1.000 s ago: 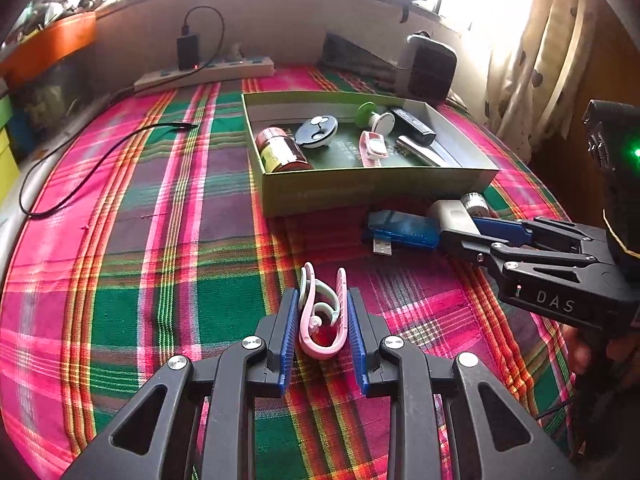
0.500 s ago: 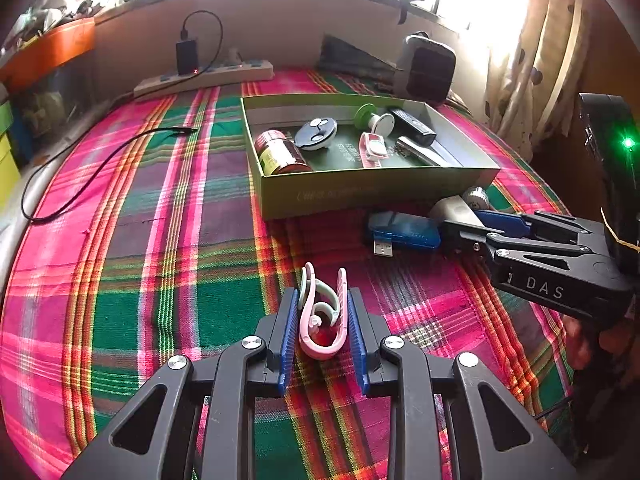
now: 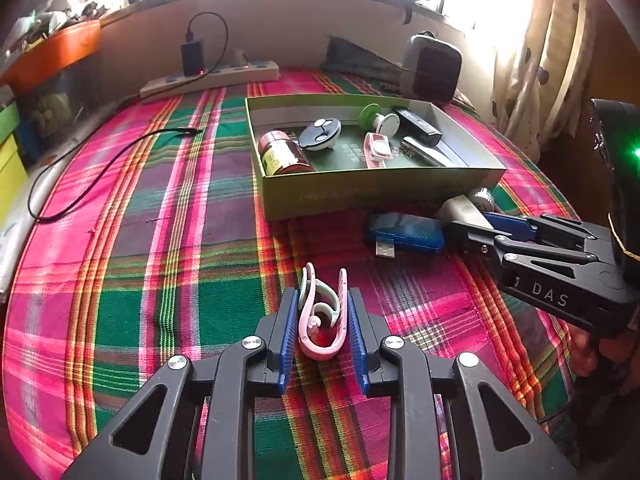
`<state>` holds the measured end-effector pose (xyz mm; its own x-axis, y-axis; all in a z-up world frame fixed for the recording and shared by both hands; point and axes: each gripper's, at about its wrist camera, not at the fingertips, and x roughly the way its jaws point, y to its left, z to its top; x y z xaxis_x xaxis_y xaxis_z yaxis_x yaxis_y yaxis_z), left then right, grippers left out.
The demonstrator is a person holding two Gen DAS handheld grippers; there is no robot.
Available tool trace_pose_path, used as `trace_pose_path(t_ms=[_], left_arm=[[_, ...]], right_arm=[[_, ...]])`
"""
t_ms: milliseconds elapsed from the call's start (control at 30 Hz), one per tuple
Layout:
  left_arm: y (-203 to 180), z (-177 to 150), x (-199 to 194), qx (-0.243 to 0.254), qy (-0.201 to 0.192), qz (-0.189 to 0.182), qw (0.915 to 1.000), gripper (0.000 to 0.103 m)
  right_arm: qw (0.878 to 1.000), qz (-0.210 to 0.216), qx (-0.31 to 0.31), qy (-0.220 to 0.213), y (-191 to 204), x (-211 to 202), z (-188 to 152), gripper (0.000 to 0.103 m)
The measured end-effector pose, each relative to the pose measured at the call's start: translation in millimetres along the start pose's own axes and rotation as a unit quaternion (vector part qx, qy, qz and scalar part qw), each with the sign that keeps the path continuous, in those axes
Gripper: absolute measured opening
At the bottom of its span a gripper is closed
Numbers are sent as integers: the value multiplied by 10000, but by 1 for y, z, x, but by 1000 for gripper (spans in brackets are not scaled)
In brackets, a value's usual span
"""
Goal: Organize rigid objects
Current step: 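Lift the cable clip with the left tool while the right tool closes on the white charger, then carry the cable clip and charger over the green box with both tools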
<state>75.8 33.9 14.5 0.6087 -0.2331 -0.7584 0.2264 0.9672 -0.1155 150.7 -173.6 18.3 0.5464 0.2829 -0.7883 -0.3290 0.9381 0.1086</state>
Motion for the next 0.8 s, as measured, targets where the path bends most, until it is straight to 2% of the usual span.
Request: trace_pose_path(t_ms=[800], left_arm=[[-4, 0, 0, 16, 4, 157, 9999, 23]], right_arm=[[9998, 203, 42, -19, -3, -4, -4, 35]])
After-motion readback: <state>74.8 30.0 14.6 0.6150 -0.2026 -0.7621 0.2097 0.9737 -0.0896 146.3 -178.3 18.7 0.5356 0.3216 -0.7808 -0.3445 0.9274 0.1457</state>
